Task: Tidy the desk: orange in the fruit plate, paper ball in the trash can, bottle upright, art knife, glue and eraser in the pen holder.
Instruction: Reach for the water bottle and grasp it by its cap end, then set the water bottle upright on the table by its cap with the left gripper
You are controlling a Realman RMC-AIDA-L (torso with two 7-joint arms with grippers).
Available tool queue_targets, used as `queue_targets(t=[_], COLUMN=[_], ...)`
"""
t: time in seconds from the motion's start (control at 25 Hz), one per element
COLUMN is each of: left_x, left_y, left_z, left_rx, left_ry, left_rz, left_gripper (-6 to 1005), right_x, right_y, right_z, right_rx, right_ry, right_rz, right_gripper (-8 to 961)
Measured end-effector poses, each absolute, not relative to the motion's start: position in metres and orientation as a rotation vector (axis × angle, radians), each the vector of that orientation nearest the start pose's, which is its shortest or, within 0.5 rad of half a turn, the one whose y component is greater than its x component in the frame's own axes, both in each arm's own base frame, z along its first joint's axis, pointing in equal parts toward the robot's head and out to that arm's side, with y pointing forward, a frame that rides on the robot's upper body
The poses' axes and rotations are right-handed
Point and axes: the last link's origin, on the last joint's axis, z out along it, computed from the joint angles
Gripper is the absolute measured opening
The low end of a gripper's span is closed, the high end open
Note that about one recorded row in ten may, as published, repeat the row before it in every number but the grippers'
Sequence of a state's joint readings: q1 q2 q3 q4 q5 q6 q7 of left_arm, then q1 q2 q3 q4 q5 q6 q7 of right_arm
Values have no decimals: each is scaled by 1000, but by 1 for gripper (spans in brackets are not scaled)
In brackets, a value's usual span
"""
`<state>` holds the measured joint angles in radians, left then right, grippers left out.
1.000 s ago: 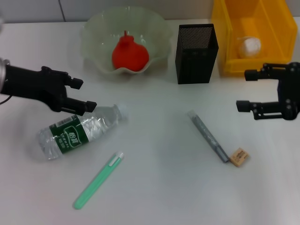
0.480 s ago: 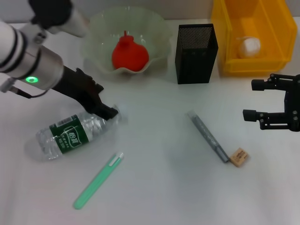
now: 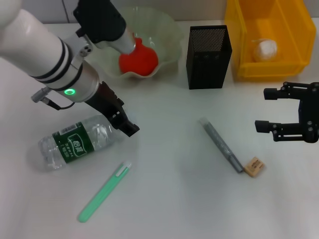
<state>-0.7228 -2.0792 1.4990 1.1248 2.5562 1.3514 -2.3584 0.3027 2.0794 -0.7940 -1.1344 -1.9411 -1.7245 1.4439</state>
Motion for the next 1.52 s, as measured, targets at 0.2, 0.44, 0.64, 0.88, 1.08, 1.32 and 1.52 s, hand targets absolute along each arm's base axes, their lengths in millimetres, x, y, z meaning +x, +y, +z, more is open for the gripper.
queue_targets(t=[0.2,0.44,0.64,0.88,1.08,1.32,1.52], left_x=[-165,-166,-170,-174,-175,-174,-171], left_y=[377,376,377,378,377,377,378], left_z=[-52,-61,-62,-64,-66,-66,-65], left_rx=[-2702,-2677,-2668,-2667,-2669,-2665,-2665], left_ry=[-524,-475,-485,-486,-473,-478,-465], left_rz=[611,665,665,672,679,675,653], left_gripper=[786,785,785,784,750,558,448], right_x=[264,265,265,267,268,269,270], right_y=[293,295,295,297,298,298,298], right_z=[61,60,59,58,58,58,58], right_rx=[-2738,-2730,-2730,-2719,-2713,-2712,-2706], right_ry=[356,351,351,368,374,379,384], right_rz=[520,517,517,510,505,506,511], right_gripper=[774,772,771,770,769,767,766])
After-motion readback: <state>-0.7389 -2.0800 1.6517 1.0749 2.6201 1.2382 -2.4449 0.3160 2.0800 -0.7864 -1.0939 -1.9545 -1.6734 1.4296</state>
